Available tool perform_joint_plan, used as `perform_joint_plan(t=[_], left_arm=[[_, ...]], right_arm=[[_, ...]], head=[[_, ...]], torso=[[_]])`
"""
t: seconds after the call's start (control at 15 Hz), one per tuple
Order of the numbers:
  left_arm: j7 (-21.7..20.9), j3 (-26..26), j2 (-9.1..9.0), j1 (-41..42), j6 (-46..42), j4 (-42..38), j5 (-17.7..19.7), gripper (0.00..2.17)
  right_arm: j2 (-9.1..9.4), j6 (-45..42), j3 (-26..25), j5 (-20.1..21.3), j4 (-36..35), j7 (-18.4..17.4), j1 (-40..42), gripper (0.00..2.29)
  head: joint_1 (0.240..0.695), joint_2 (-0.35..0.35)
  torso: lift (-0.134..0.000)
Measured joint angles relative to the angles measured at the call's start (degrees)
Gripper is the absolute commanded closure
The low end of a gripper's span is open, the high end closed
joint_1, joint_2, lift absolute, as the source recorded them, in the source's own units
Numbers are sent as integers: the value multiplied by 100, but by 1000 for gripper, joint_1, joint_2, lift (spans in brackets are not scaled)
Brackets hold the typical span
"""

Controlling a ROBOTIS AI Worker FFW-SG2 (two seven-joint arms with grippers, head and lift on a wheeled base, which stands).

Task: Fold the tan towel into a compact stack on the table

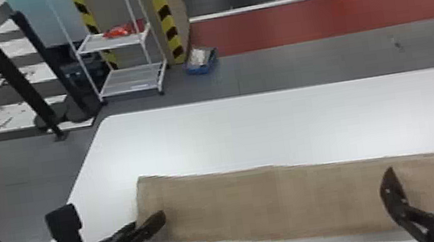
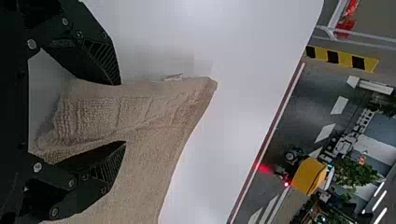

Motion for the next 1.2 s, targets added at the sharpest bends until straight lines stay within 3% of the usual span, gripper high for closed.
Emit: perform_joint_plan(t=[0.07, 0.47, 0.73, 0.93, 1.07, 1.2], left_arm=[[-17, 23, 0, 6, -6, -9, 4, 2145], [52, 264, 0, 156, -163, -374, 79, 2145], [73, 994, 0, 28, -163, -394, 146, 2145], [70, 1532, 0, -52, 147, -693, 407, 2145], [78, 1474, 0, 44, 557, -1289, 583, 2145], [238, 991, 0, 290, 740, -2015, 637, 2145]], right_arm=[[0, 0, 0, 0, 11, -3, -9, 97], [5, -10, -17, -9, 63, -5, -28, 97], [-37, -18, -42, -64, 64, -5, -30, 97], [-75, -26, -165, -159, 64, -11, -31, 97], [-75, -35, -283, -214, 64, -16, -18, 97], [-54, -50, -421, -283, 62, -31, 4, 97]], head=[[695, 166], [695, 191], [695, 271], [695, 314], [695, 282], [695, 217]], torso=[[-114], [-114], [-114], [-114], [-114], [-114]])
